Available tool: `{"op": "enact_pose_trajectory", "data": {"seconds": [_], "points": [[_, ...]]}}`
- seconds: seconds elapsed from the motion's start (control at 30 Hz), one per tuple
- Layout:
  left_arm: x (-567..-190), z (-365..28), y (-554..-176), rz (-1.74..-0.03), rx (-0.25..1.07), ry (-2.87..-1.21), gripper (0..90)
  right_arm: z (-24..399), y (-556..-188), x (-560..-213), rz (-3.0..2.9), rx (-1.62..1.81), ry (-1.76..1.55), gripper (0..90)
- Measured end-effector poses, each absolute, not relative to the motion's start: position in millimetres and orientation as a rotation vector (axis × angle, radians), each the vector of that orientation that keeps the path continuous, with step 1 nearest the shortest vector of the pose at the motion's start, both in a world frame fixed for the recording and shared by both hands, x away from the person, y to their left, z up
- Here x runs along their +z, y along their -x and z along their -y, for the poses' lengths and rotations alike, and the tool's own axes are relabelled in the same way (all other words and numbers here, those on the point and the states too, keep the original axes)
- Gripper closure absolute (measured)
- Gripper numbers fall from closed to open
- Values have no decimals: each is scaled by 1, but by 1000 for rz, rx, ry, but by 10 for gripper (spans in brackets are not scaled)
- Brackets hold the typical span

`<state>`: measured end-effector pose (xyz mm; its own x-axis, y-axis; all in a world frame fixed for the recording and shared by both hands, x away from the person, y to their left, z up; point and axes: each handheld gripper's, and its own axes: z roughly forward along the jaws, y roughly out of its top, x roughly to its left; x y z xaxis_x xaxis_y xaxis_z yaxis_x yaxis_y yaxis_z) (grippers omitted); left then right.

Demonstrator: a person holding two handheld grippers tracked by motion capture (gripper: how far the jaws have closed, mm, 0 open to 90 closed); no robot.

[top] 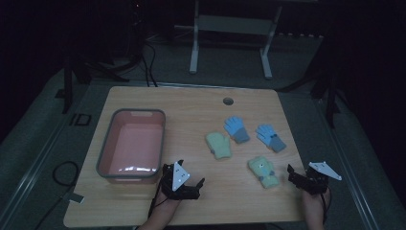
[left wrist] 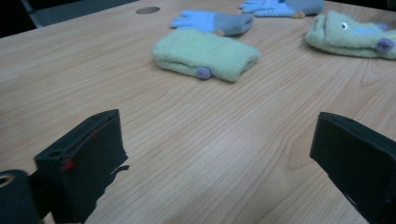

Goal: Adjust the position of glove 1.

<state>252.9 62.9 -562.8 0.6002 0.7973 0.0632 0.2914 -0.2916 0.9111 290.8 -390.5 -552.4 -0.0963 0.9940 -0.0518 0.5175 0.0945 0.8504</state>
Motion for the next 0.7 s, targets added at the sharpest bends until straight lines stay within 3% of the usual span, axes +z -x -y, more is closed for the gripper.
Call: {"op": "enact_pose_trajectory", "data": {"seconds": [0.33, 0.7], "points": [[-563, -63, -253, -861, 637, -1853, 18, 393, -290, -549, -1768, 895, -1548, 123], [-563, -64, -254, -856, 620, -1858, 18, 381, -294, -519, -1858, 913, -1548, 119]]}}
